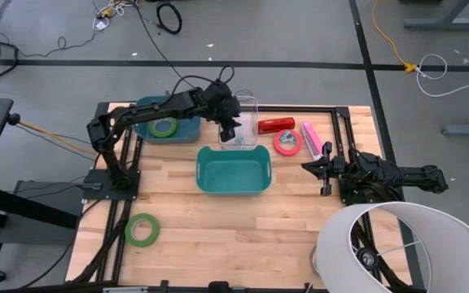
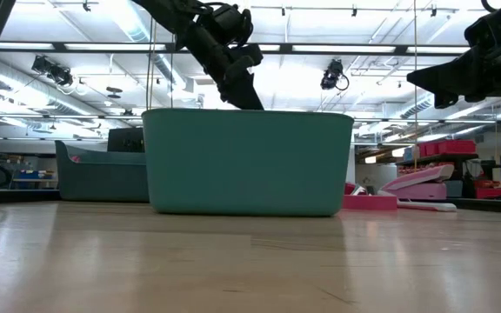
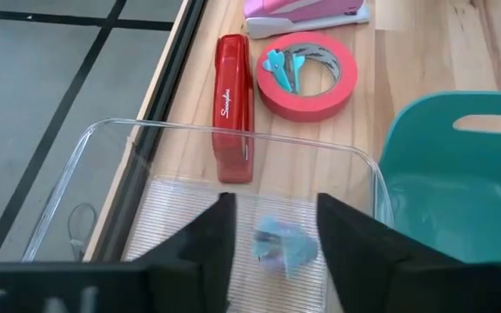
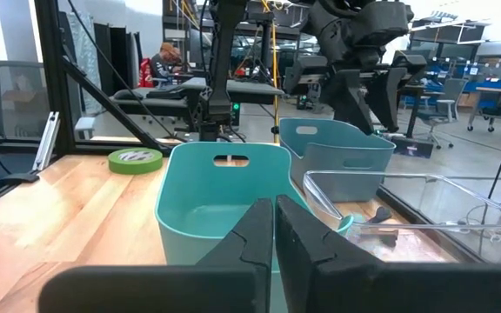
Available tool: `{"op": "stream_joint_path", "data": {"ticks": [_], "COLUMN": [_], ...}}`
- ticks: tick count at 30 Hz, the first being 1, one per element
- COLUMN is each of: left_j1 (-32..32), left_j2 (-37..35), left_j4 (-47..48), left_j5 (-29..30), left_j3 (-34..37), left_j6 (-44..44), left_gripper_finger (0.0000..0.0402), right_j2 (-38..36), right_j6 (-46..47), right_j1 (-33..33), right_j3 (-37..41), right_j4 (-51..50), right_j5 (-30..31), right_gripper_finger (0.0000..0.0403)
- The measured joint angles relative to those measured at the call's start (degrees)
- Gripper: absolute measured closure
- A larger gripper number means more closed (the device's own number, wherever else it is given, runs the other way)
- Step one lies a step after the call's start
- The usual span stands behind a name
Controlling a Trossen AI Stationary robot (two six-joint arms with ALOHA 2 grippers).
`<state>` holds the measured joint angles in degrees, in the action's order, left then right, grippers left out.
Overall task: Pick and place Stapler, Stapler remover, tape
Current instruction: Put the green tape into the blue bin
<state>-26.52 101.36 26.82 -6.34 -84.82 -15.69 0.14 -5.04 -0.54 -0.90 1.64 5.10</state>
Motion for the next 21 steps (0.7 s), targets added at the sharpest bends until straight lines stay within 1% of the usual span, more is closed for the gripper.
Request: {"op": "stream_joint_path", "data": {"ticks": [3, 5, 9, 13, 17, 21], "left_j1": [0.0, 0.02, 1.0, 3.09, 5.61, 8.75], "left_j2": [0.0, 0.0, -0.24, -1.97, -3.25, -3.58], "left_j4": [0.01, 0.06, 0.94, 3.06, 5.59, 8.18], "left_j5": [0.07, 0.39, 0.71, 0.71, 0.6, 0.4], "left_j3": [0.0, 0.0, 0.0, 0.0, 0.0, -0.02], "left_j6": [0.01, 0.03, 0.05, 0.05, 0.49, 3.0], "left_gripper_finger": [0.0194, 0.0178, 0.0167, 0.0173, 0.0193, 0.0216], "right_j2": [0.0, 0.0, 0.0, 0.0, 0.0, 0.0], "right_j6": [0.0, 0.0, 0.0, 0.0, 0.0, 0.0], "right_j1": [0.0, 0.0, -0.01, 0.0, 0.0, 0.0], "right_j3": [0.01, 0.0, 0.01, 0.01, 0.02, 0.01], "right_j4": [0.01, -0.01, 0.01, -0.01, -0.01, -0.01], "right_j5": [0.0, 0.0, 0.0, 0.0, 0.02, 0.01], "right_gripper_finger": [0.0385, 0.0385, 0.0385, 0.0385, 0.0385, 0.0385]}}
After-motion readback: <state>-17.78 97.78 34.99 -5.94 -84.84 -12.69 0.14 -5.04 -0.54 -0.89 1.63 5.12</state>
